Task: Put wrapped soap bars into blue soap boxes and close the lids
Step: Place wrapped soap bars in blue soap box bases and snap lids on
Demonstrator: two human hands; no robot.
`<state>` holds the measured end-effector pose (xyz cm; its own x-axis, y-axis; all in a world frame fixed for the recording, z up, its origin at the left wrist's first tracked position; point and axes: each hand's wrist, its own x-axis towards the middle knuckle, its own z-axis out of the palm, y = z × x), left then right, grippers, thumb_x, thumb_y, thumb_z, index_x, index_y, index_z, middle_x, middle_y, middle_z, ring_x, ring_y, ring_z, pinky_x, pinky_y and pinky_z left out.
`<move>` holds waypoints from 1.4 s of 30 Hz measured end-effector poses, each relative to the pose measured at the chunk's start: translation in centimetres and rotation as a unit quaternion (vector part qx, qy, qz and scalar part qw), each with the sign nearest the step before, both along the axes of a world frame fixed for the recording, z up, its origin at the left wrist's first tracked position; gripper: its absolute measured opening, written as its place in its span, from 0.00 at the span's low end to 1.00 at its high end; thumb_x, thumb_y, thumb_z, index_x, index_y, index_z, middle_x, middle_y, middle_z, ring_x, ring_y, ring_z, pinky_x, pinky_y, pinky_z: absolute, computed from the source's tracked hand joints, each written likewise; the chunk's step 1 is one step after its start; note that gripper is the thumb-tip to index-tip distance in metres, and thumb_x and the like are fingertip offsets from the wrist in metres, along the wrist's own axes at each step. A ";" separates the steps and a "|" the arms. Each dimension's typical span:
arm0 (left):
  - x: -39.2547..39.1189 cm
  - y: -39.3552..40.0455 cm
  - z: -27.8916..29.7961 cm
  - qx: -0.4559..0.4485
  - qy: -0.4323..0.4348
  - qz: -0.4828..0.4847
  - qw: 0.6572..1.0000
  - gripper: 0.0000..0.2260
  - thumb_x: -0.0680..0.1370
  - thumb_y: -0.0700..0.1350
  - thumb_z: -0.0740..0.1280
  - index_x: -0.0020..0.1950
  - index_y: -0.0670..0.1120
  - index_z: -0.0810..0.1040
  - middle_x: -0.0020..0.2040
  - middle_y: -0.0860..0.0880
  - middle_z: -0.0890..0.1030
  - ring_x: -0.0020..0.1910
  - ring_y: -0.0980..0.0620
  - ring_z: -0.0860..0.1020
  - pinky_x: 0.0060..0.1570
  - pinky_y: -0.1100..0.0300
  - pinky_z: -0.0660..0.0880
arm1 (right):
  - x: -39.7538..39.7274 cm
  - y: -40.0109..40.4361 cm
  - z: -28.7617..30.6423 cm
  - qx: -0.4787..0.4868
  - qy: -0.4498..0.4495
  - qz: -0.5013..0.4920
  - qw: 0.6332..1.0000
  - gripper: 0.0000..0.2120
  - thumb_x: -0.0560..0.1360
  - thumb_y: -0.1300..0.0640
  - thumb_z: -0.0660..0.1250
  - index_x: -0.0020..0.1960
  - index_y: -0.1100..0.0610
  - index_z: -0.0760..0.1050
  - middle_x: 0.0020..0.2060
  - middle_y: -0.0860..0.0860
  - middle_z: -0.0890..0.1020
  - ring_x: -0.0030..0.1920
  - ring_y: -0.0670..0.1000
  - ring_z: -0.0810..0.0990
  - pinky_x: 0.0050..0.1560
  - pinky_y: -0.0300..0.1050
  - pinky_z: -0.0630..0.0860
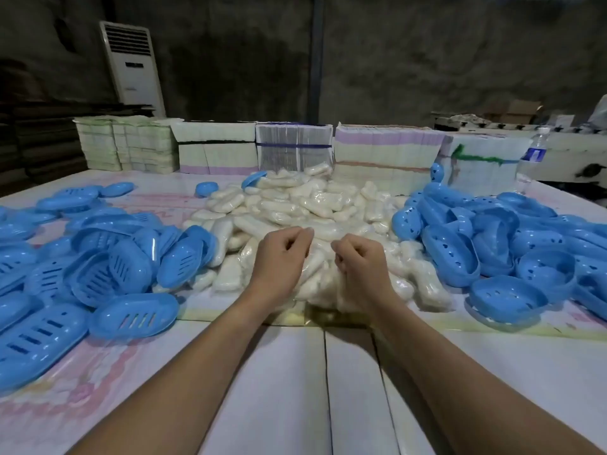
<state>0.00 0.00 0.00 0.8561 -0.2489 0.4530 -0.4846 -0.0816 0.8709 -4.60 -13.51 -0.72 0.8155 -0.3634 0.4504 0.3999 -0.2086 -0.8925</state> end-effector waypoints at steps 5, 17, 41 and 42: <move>0.3 0.8 -0.7 -0.003 -0.028 -0.013 1.000 0.21 0.82 0.45 0.64 0.31 0.40 0.65 0.28 0.50 0.66 0.29 0.55 0.64 0.31 0.61 0.64 | 0.1 0.1 -0.6 -0.094 -0.001 -0.001 0.996 0.16 0.73 0.67 0.65 0.29 0.65 0.64 0.26 0.59 0.65 0.30 0.48 0.64 0.33 0.44 0.63; 0.2 1.6 -0.9 0.035 -0.057 -0.034 0.997 0.22 0.82 0.46 0.63 0.28 0.48 0.67 0.26 0.55 0.66 0.28 0.57 0.64 0.31 0.62 0.63 | -0.6 0.3 -0.6 -0.166 -0.004 -0.022 0.986 0.15 0.70 0.60 0.66 0.29 0.64 0.65 0.26 0.54 0.66 0.31 0.48 0.64 0.33 0.46 0.62; 0.1 3.4 0.2 0.129 -0.101 0.040 0.986 0.18 0.79 0.46 0.64 0.33 0.37 0.69 0.29 0.41 0.68 0.31 0.52 0.66 0.35 0.53 0.66 | -1.5 1.9 -0.9 -0.276 0.029 -0.006 0.961 0.15 0.68 0.51 0.63 0.32 0.62 0.70 0.25 0.57 0.71 0.27 0.46 0.65 0.33 0.50 0.69; 0.5 3.8 0.5 0.147 -0.099 0.061 0.982 0.18 0.79 0.46 0.64 0.32 0.40 0.69 0.28 0.47 0.69 0.30 0.53 0.67 0.36 0.54 0.67 | -1.6 1.8 -0.9 -0.278 0.029 -0.007 0.960 0.14 0.68 0.51 0.63 0.32 0.61 0.71 0.25 0.57 0.72 0.27 0.46 0.65 0.33 0.51 0.70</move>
<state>0.47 3.76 0.53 0.7897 -0.2939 0.5386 -0.6135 -0.3833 0.6904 -6.18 -11.67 -1.62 0.8420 -0.0901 0.5318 0.3469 -0.6645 -0.6619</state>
